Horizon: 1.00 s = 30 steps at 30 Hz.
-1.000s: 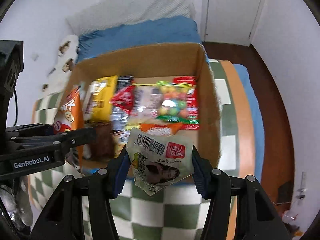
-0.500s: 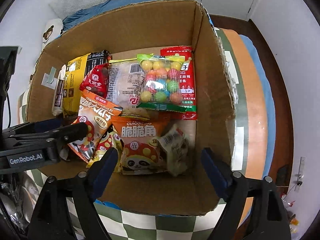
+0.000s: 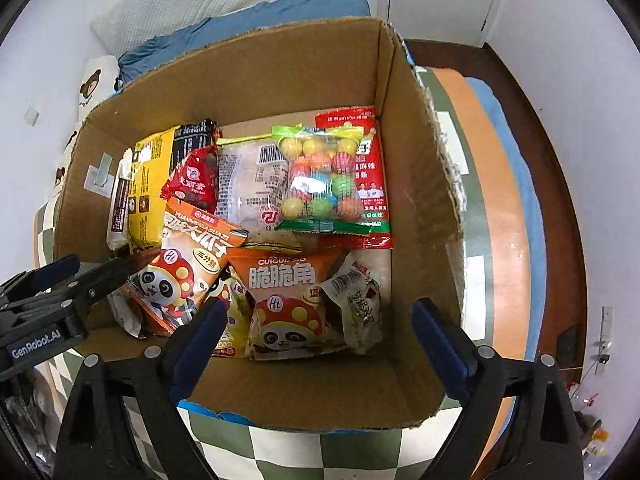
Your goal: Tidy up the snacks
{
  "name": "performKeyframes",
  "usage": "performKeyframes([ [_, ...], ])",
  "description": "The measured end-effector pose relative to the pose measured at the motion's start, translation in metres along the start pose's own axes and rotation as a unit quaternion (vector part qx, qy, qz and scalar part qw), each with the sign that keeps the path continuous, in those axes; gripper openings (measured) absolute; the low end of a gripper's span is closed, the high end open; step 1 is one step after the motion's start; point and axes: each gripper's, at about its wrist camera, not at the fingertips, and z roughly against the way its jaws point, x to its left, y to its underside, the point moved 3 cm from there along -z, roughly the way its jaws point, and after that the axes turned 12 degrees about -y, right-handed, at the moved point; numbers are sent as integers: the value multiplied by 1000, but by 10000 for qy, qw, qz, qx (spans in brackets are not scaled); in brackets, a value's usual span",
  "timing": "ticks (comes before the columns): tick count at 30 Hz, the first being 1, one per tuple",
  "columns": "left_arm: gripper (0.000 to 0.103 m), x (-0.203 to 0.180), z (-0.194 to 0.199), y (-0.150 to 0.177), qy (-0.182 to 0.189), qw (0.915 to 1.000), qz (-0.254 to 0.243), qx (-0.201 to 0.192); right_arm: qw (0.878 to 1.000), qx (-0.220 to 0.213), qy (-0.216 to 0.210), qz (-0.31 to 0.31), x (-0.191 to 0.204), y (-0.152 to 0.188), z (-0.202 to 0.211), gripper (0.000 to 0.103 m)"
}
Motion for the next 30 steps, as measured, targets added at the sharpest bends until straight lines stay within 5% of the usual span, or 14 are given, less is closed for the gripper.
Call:
performKeyframes([
  [13,88,16,72,37,-22,9958,235,-886,9967,-753,83,305,27,26,61,96],
  [30,88,39,187,142,-87,9809,508,-1874,9769,-1999,-21,750,72,133,188,100],
])
